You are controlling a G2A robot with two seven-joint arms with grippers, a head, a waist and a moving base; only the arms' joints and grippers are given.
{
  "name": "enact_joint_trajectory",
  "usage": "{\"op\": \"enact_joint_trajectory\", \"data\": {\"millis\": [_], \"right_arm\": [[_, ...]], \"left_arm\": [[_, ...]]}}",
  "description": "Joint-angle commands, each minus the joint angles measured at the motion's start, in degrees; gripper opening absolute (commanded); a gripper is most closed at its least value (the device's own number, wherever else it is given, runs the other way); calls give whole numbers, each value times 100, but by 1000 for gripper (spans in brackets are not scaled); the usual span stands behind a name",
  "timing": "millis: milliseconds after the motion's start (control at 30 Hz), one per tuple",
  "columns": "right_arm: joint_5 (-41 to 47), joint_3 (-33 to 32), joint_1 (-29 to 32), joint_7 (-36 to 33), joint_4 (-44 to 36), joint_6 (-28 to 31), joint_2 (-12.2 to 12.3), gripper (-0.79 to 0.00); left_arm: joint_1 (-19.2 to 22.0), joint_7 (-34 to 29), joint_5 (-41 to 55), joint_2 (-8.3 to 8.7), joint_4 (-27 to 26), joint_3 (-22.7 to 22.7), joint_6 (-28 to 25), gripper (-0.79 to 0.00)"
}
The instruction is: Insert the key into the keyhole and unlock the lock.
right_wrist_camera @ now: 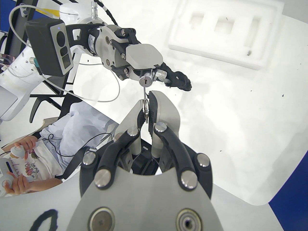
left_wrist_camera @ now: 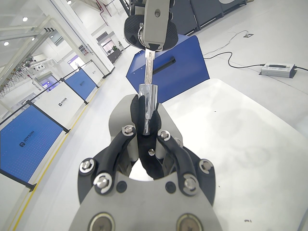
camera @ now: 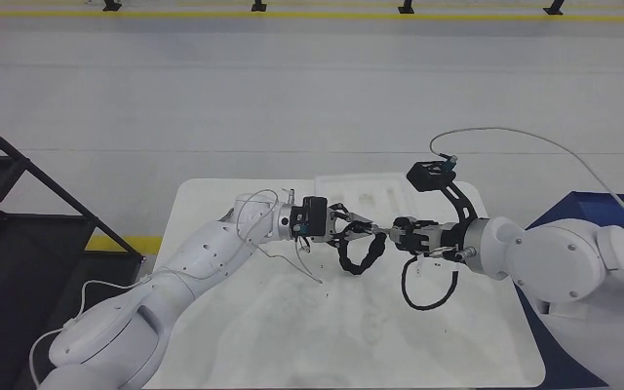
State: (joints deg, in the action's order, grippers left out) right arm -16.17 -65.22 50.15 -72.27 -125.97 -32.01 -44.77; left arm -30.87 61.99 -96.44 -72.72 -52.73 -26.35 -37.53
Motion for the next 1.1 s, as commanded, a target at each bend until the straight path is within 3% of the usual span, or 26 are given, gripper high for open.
{"op": "enact_joint_trajectory", "data": {"millis": [0, 1067], "right_arm": [[19, 31, -25, 16, 10, -17, 24, -785], [276, 830, -717, 258, 149, -259, 334, -785]], "left_arm": [[-8, 0, -17, -3, -2, -22, 8, -785], [-60, -257, -324, -38, -174, -292, -281, -785]]}}
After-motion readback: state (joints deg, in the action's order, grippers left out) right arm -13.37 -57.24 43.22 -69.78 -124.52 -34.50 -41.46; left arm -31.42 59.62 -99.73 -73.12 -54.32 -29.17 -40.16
